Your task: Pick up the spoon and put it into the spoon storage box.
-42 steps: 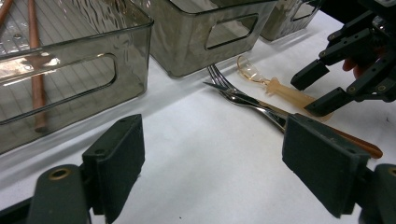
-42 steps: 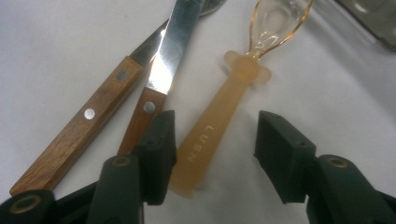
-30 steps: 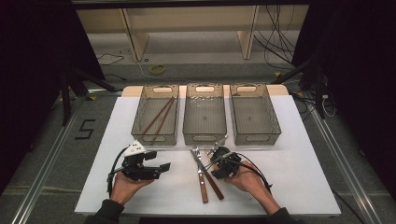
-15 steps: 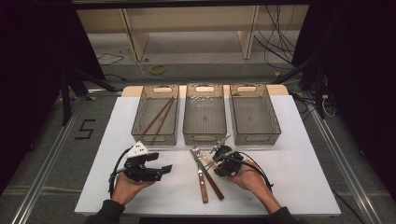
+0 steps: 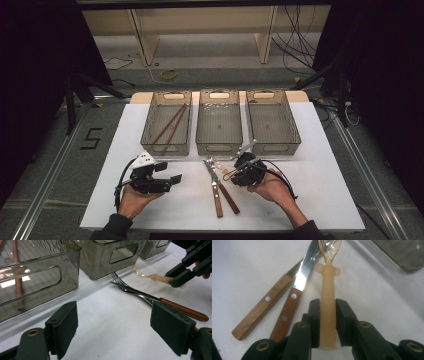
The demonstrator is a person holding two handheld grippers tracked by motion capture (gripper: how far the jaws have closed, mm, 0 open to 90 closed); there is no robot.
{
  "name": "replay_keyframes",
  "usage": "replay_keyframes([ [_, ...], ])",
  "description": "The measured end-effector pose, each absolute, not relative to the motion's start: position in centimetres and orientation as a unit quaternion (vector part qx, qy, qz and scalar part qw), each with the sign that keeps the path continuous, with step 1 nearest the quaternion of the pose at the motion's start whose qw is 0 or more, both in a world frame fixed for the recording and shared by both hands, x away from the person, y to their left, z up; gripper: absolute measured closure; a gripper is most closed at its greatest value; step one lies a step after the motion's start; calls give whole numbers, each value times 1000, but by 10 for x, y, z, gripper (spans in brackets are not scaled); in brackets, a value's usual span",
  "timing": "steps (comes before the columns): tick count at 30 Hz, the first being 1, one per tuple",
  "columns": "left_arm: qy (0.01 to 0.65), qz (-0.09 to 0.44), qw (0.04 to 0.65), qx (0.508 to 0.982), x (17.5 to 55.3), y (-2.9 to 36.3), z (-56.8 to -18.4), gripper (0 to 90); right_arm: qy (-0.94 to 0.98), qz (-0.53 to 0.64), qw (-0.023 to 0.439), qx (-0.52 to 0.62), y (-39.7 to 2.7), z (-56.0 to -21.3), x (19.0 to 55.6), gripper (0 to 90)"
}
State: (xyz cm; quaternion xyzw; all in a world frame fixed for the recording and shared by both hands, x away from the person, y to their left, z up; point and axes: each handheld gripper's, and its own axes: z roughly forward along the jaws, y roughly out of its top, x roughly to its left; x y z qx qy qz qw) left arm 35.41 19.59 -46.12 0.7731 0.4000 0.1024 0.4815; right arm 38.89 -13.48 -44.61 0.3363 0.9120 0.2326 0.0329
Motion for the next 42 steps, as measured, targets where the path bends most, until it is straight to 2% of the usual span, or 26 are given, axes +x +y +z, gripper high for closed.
replay_keyframes([
  [17, 386, 114, 508, 761, 349, 198, -458, 201, 893, 295, 60, 334, -153, -404, 395, 759],
  [25, 384, 113, 521, 754, 346, 201, -458, 191, 876, 329, 80, 343, -153, -384, 411, 758],
  [42, 385, 115, 538, 741, 343, 206, -456, 190, 865, 331, 114, 358, -145, -367, 449, 757],
])
